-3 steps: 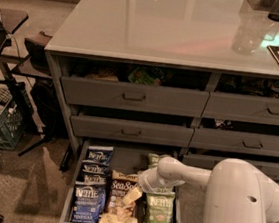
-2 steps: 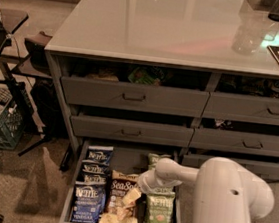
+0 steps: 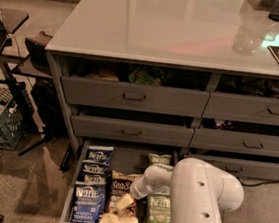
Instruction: Pick brown chip bag from bottom drawer and place on counter
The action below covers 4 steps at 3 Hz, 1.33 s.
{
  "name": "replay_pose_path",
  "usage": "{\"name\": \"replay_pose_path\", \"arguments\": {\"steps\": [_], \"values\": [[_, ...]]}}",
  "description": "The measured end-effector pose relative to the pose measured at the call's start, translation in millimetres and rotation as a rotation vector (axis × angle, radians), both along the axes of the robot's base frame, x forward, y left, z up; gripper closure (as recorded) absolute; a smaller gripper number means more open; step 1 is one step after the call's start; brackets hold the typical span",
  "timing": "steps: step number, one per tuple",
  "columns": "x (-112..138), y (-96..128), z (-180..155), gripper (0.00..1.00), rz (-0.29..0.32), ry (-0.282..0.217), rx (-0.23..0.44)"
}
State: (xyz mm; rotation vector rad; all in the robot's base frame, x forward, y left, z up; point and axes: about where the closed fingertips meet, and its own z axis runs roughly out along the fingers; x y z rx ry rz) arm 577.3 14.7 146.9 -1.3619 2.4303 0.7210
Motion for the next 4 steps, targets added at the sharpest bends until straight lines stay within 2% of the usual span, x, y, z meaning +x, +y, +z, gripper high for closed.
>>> {"name": "replay_pose_path", "arguments": {"steps": [1,2,3,4], "values": [[-13.1,21.6,-20.1,0.0,0.036,-0.039,-0.047],[-13.1,21.6,-19.3,0.0,0.036,-0.039,-0.047],[-13.1,21.6,-19.3,0.19,0.036,-0.039,-0.047],[-13.2,21.6,-19.3,0.42,0.036,-0.039,-0.047]]}}
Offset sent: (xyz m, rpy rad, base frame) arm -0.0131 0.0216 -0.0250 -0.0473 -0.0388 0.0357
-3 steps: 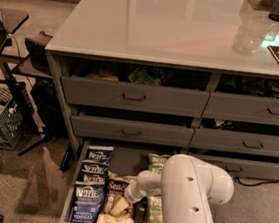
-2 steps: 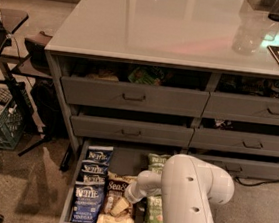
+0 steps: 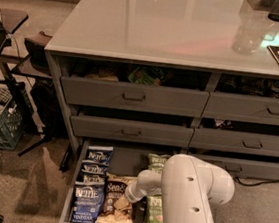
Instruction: Pick brown chip bag from bottom drawer and place on counter
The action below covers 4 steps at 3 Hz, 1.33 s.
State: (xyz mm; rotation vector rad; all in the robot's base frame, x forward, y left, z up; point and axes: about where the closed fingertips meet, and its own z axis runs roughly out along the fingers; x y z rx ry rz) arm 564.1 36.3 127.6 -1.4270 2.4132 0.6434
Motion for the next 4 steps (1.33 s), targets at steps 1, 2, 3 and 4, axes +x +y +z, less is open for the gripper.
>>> {"name": "replay_pose_path", "arguments": {"steps": [1,2,3,4], "values": [[0.0,0.0,0.0,0.65,0.0,0.0,0.0],[0.0,-0.1,0.3,0.89,0.0,0.0,0.0],[0.0,-0.6,8.2,1.0,0.0,0.0,0.0],[21.7,-2.6,48.3,1.0,-0.023,-0.077,-0.034]]}}
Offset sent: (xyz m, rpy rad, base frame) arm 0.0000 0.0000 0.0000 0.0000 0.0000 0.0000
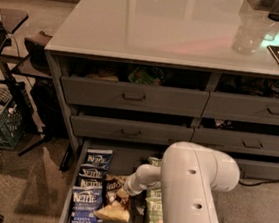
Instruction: Pick brown chip bag from bottom drawer and place on counter
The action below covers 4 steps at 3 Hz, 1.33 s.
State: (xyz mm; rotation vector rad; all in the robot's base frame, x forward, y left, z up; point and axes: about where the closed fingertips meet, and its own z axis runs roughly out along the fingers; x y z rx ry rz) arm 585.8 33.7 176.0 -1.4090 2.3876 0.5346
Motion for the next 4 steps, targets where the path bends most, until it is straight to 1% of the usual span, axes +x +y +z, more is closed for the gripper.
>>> {"name": "replay_pose_path", "arguments": {"steps": [1,2,3,4], "values": [[34.8,8.5,72.0,1.0,-0.042,-0.135,-0.038],[61.7,29.9,153.0,1.0,-0.079,-0.275,-0.041],[42.9,36.5,224.0,1.0,-0.044,-0.358,-0.021],[25.4,27.1,249.2,1.0,-0.023,-0.368,-0.03]]}}
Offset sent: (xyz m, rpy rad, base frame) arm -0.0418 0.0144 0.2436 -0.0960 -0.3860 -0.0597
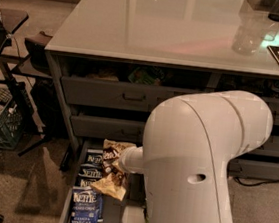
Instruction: Pick brown chip bag from bottom drawer and place on counter
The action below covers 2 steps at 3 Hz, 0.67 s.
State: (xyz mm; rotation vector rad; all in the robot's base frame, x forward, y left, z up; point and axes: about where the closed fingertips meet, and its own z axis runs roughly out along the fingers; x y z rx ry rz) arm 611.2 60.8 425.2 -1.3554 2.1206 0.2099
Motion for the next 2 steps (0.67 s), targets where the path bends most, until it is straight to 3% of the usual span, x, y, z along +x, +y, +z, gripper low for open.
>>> {"name": "replay_pose_path", "arguments": {"steps": [1,2], "values": [[1.3,-1.7,2.1,1.0,-0.005,0.005,0.01],[-9.6,2.4,-30.1,1.0,0.051,0.07,0.033]]}}
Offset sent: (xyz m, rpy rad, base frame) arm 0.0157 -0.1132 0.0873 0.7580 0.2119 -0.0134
